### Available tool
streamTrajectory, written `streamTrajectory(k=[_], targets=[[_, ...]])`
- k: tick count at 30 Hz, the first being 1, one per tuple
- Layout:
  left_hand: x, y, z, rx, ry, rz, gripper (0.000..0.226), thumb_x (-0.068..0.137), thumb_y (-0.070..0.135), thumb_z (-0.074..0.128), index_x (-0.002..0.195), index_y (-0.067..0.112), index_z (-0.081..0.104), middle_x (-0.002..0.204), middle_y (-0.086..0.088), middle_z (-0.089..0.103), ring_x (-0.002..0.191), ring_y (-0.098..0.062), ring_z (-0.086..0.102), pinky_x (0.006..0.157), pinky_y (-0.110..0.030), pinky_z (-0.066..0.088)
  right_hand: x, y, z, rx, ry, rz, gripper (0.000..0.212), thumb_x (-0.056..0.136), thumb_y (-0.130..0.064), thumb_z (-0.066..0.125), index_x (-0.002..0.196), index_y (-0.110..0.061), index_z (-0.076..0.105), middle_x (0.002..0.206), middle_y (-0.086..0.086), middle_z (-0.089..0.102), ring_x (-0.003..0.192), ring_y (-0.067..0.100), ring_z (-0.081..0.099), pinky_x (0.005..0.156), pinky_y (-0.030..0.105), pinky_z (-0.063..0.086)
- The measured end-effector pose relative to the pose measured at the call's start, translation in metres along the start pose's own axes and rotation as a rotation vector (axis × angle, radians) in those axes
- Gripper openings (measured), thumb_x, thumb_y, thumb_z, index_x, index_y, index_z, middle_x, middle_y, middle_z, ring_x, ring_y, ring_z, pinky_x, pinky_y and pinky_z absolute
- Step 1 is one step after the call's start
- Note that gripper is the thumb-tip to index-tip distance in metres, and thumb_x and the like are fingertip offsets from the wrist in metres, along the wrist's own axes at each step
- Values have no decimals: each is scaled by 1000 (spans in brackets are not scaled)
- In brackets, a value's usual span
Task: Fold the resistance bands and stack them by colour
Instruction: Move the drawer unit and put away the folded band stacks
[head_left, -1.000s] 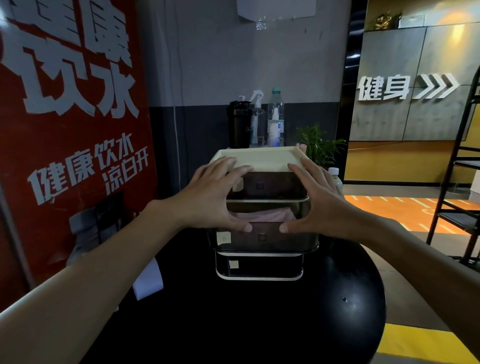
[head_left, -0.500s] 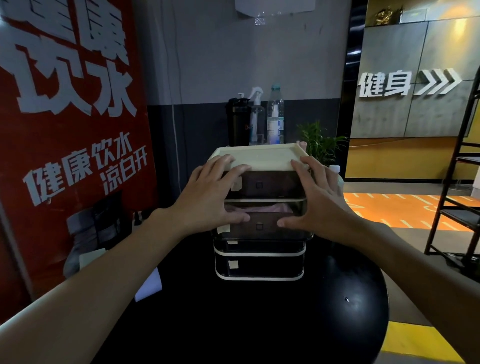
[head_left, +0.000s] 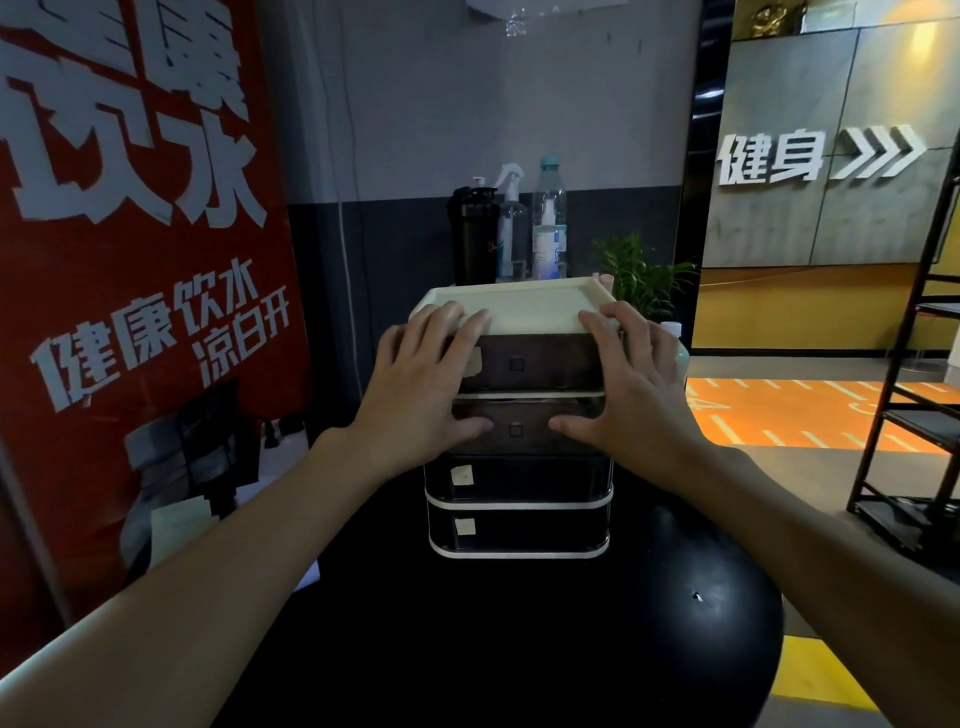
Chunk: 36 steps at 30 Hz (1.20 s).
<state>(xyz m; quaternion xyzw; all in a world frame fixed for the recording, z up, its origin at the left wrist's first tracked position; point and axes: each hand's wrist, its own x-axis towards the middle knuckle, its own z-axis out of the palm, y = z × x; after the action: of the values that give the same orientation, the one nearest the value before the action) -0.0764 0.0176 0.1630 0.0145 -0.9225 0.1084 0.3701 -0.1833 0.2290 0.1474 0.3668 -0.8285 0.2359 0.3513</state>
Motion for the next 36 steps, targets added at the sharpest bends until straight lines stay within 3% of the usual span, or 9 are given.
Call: streamTrajectory(k=[16,21,25,30,34,36], targets=[[-1,5,15,76,100,-14,108,65,54,81,150,17,26,147,-11,33,140,-30,25,112,-52,26,1,1,13,-89,96,1,106,60,-51,85,144,-21,27,149,6,23,129,34,25,106,55,35],[-2,6,11,13,57,-4,105,73,49,78,154,19,19,152,-9,25,145,-28,16,116,-51,21,-1,-1,9,-168,50,14,110,61,-60,80,147,-21,24,152,8,21,135,35,23,109,54,24],[-17,-5,4,-137,58,8,88,84,37,71,154,20,21,159,-10,18,150,-28,11,120,-47,18,-5,-8,-2,-209,42,6,100,66,-63,73,146,-22,28,153,10,20,139,35,21,111,55,19],[-59,-39,2,-244,47,-134,50,88,22,65,136,16,48,143,-5,41,137,-25,31,108,-45,33,-16,-54,3,65,53,-163,52,81,-42,66,125,-16,52,126,6,45,114,24,44,96,46,40],[-97,-83,5,-275,-68,-192,34,90,20,59,124,17,58,127,-5,55,122,-29,47,96,-46,40,-34,-100,35,414,-149,-301,31,91,-30,57,115,-11,57,114,1,49,98,16,54,84,37,49],[-112,-104,6,-287,-186,-241,33,94,18,63,126,18,59,129,-4,56,122,-30,49,98,-47,41,-47,-124,57,533,-330,-238,30,95,-33,55,119,-15,56,113,-4,50,97,9,53,85,33,50]])
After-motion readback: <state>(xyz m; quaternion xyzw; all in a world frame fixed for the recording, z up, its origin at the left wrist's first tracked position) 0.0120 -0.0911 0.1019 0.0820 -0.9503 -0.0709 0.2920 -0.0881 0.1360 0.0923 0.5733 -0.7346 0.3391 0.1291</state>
